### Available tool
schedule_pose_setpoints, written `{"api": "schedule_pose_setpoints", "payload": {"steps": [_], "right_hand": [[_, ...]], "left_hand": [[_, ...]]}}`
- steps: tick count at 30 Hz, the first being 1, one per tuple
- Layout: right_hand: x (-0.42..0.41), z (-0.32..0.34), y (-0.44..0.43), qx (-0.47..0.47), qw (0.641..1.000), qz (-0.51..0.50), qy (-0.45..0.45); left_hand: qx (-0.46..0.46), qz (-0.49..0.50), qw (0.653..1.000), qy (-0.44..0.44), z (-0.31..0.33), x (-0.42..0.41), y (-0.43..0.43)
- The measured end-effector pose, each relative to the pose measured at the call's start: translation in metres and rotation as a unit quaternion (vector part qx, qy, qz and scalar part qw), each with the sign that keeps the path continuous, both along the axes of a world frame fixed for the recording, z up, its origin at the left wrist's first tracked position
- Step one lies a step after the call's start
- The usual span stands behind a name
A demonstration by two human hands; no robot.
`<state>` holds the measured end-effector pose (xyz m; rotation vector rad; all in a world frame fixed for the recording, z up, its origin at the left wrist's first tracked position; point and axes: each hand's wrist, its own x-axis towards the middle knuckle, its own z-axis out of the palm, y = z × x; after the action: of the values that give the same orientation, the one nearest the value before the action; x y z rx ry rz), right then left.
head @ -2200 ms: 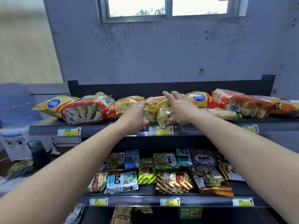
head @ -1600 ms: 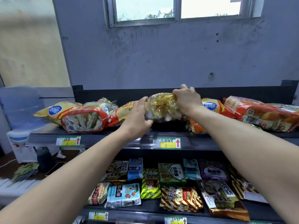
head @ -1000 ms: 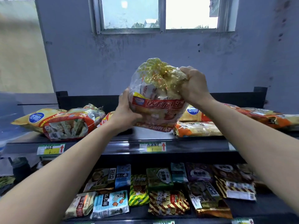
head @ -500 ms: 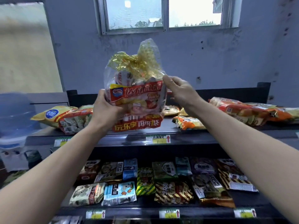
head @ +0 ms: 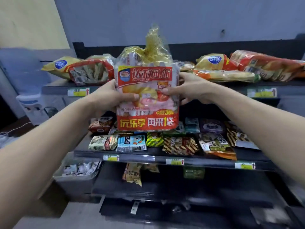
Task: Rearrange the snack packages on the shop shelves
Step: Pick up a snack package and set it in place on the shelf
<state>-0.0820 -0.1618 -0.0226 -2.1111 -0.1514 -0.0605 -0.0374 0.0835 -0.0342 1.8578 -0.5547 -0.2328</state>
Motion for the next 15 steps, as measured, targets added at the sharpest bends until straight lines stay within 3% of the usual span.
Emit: {"api": "schedule_pose_setpoints", "payload": {"steps": [9,15], "right_hand": [[-0.022,-0.066,-0.014,-0.071,0.994,0.014,0.079],[-0.025,-0.105,-0.037,-0.047,0.992,-0.003,0.116]], "left_hand": [[0.066,-0.045,0.992,0.093,-0.067,-0.009,-0.004],[0.085,-0.015,0.991,0.099,-0.100,-0.014,-0.030]]}}
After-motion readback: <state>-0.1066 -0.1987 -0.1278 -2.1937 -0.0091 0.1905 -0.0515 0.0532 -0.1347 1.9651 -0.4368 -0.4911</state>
